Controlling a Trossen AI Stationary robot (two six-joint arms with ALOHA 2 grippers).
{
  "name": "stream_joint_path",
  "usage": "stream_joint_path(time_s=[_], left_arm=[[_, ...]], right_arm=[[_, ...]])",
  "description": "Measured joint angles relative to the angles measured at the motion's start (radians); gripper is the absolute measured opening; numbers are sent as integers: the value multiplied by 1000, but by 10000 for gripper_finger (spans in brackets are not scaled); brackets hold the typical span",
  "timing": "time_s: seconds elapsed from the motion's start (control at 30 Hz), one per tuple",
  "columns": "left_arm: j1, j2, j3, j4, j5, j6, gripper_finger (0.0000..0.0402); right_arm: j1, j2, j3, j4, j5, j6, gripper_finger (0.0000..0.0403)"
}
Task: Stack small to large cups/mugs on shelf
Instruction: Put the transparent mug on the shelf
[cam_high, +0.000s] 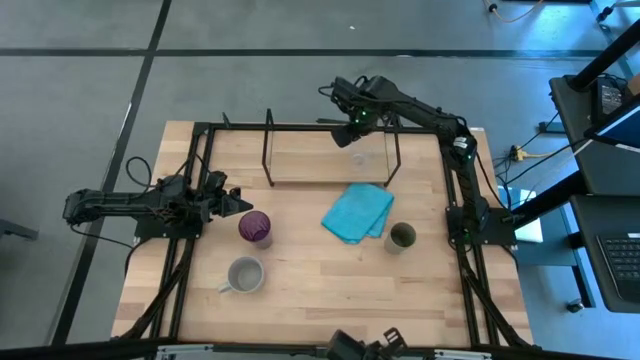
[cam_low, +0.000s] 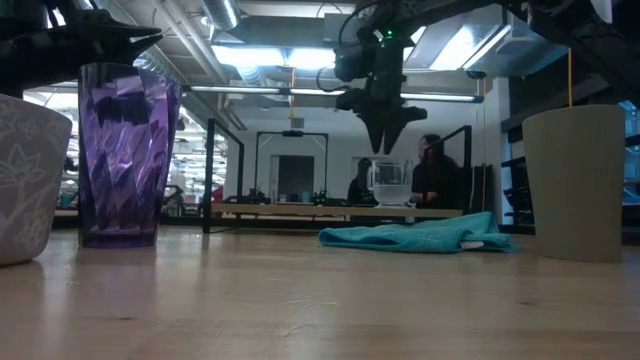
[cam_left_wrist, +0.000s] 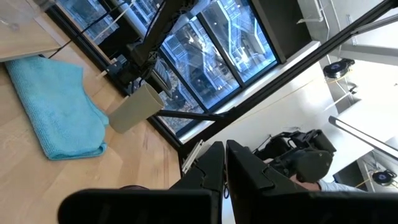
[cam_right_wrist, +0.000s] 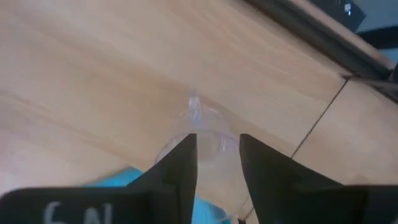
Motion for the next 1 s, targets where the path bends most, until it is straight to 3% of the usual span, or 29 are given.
stream_joint_path(time_s=[0.37, 0.67, 0.83, 1.0], left_arm=[[0, 0, 0, 0, 0, 0, 11], [0, 0, 0, -1, 1, 0, 11], [0, 0, 0, 0, 2, 0, 11], [0, 0, 0, -1, 3, 31, 11]], right_arm=[[-15, 15, 0, 34, -2, 0, 8], [-14, 62, 0, 59, 17, -11, 27], [-15, 64, 0, 68, 64, -41, 13], [-23, 69, 0, 63, 39, -47, 6]])
